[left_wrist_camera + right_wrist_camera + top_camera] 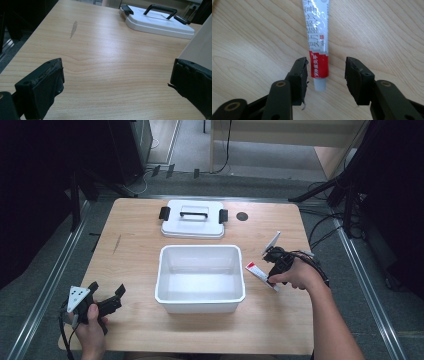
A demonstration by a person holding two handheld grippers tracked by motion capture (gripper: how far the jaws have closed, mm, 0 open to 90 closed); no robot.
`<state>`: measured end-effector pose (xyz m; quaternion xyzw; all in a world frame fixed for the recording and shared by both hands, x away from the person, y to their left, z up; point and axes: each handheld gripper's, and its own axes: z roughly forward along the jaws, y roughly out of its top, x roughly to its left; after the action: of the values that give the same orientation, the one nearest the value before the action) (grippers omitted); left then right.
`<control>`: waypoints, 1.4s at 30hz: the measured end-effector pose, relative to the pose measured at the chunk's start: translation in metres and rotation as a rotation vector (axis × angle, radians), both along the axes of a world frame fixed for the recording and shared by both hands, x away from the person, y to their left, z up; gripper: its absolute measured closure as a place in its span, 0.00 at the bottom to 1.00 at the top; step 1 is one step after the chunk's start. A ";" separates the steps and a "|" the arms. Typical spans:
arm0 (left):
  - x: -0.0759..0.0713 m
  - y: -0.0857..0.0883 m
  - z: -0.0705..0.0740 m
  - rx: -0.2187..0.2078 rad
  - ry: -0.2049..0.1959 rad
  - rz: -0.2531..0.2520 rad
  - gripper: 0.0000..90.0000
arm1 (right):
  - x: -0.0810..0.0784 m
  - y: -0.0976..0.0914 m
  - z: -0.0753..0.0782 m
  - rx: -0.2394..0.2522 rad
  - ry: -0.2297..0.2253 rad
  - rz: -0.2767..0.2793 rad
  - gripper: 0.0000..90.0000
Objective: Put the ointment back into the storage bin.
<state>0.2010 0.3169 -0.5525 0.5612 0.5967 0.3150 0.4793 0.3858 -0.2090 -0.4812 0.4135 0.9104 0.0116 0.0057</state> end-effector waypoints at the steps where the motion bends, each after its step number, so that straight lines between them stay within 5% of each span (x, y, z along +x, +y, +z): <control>1: 0.000 0.000 0.000 -0.001 0.000 0.000 0.00 | 0.000 0.002 -0.001 -0.004 0.005 -0.002 0.64; 14: 0.000 0.001 0.000 -0.004 0.002 -0.002 0.00 | 0.006 0.022 -0.016 -0.055 0.015 0.029 0.76; 30: 0.001 0.001 0.000 -0.011 0.006 -0.002 0.00 | 0.008 0.027 -0.023 -0.035 0.025 0.006 0.80; 35: 0.001 0.001 0.000 -0.008 0.007 -0.002 0.00 | 0.007 0.024 -0.020 -0.013 0.042 -0.006 0.80; 42: 0.001 0.001 0.000 -0.011 0.007 -0.003 0.00 | 0.004 0.019 0.001 0.031 0.047 -0.100 0.80</control>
<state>0.2018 0.3182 -0.5527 0.5603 0.5994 0.3091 0.4809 0.3901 -0.1896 -0.4804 0.4589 0.8881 0.0157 -0.0216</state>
